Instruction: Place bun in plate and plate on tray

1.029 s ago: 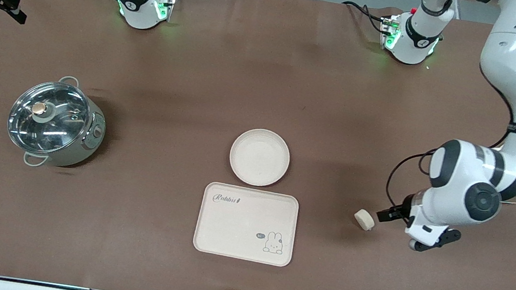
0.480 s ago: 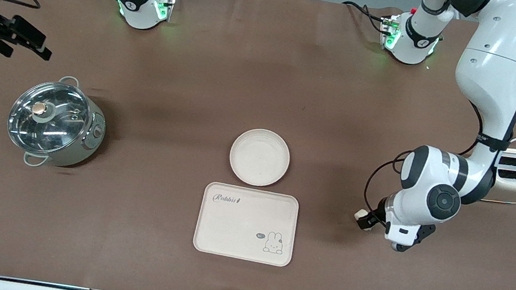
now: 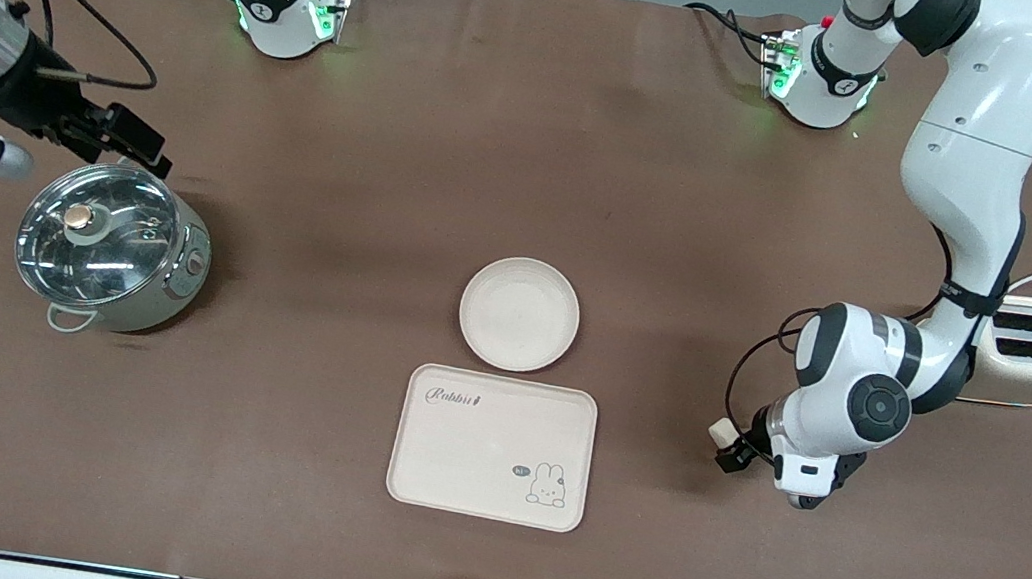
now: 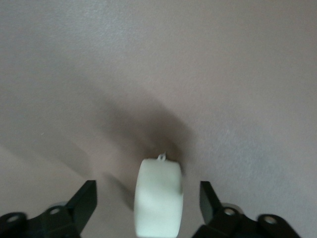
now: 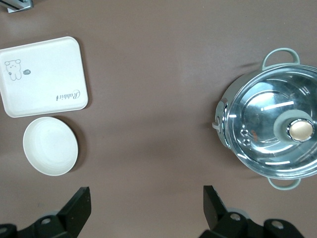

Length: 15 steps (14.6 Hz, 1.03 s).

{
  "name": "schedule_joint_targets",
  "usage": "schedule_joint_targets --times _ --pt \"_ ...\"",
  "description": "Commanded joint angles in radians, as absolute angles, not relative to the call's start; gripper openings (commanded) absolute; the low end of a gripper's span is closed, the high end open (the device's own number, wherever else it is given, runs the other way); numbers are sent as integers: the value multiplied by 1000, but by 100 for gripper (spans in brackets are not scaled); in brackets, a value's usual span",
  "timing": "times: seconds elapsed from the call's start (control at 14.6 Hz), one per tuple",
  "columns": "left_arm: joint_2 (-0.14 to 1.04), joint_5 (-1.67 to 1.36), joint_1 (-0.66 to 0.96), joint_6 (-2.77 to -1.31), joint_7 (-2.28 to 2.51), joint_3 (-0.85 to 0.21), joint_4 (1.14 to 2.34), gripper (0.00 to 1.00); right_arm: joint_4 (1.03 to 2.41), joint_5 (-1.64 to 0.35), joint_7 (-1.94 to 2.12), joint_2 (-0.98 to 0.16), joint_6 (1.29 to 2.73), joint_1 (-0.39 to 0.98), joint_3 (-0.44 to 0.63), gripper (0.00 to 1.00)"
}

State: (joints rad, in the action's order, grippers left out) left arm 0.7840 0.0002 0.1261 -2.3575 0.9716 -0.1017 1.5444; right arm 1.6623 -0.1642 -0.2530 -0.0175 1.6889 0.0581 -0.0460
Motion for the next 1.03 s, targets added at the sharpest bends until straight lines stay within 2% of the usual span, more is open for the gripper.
schedule_joint_targets --times 0.0,0.07,0.14,0.21,0.27,0.48,0.62,0.75,0.96 --pt "807 0 121 -2385 986 -103 1531 66 1696 -178 -284 -35 1745 80 -40 100" --pt "805 0 124 -2382 986 -103 1532 50 1727 -179 -311 -35 1781 84 -40 100" --pt "802 0 127 -2375 988 -103 1534 39 1750 -183 -328 -37 1808 93 -41 100" --pt "799 0 130 -2372 989 -106 1537 30 1768 -193 -346 -40 1830 113 -41 100" --pt "798 0 132 -2372 1003 -110 1542 24 1778 -196 -359 -54 1847 130 -40 100" --pt "781 0 164 -2341 1075 -130 1540 18 1778 -198 -364 -93 1852 161 -41 100" --pt "752 2 204 -2292 1138 -165 1536 18 1821 -256 -367 -103 1880 189 -41 100" --pt "727 9 251 -2278 1233 -219 1528 18 1941 -387 -376 -100 2010 201 -41 100" --pt "730 14 381 -2278 1302 -230 1500 19 2058 -417 -396 -98 2199 303 -40 100"
